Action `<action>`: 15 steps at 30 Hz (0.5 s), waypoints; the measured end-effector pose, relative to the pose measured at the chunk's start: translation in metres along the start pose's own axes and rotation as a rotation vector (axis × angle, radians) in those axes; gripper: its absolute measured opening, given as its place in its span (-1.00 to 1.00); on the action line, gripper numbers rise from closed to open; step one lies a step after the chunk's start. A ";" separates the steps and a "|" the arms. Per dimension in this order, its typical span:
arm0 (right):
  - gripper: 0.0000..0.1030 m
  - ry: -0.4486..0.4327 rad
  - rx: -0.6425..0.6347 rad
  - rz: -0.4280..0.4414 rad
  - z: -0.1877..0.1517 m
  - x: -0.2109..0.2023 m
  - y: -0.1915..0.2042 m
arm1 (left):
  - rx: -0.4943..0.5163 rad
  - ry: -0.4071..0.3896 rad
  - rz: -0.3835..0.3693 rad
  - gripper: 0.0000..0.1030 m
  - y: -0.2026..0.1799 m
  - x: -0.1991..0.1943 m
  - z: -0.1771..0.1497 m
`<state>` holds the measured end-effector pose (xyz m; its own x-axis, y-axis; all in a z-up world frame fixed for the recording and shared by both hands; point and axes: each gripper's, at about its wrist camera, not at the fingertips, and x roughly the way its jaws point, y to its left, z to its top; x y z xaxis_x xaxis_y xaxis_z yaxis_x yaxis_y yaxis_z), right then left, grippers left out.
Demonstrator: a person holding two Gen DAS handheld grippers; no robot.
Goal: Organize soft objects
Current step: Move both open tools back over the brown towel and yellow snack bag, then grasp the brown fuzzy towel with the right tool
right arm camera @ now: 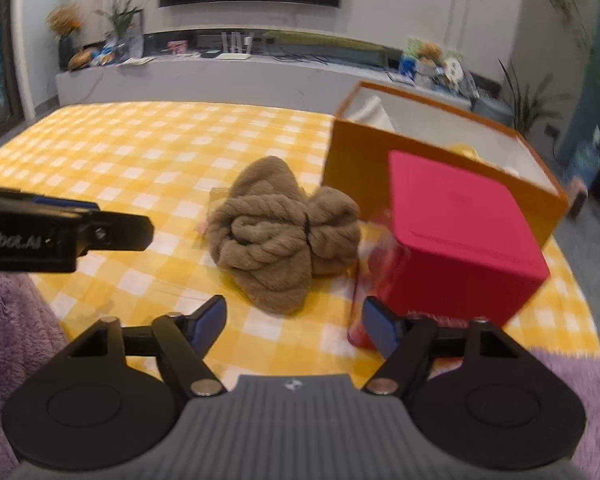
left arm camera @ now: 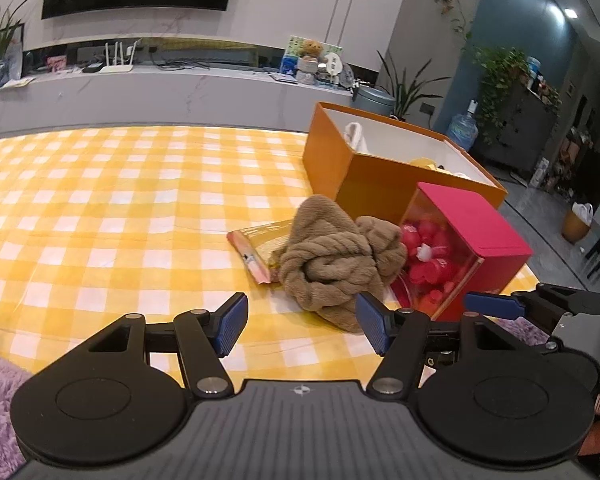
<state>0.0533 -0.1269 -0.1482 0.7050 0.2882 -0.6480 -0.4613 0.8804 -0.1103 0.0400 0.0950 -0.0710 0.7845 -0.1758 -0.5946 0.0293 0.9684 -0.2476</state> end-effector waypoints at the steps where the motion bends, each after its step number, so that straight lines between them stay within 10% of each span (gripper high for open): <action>1: 0.36 -0.009 -0.023 0.001 0.002 0.001 0.004 | -0.007 0.001 0.001 0.42 0.002 0.001 0.000; 15: 0.16 -0.036 -0.166 0.019 0.028 0.039 0.024 | -0.040 0.020 0.015 0.41 0.023 0.019 0.009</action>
<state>0.0847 -0.0838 -0.1556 0.7127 0.3204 -0.6241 -0.5556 0.8009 -0.2233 0.0612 0.1155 -0.0811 0.7722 -0.1655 -0.6134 -0.0073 0.9631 -0.2691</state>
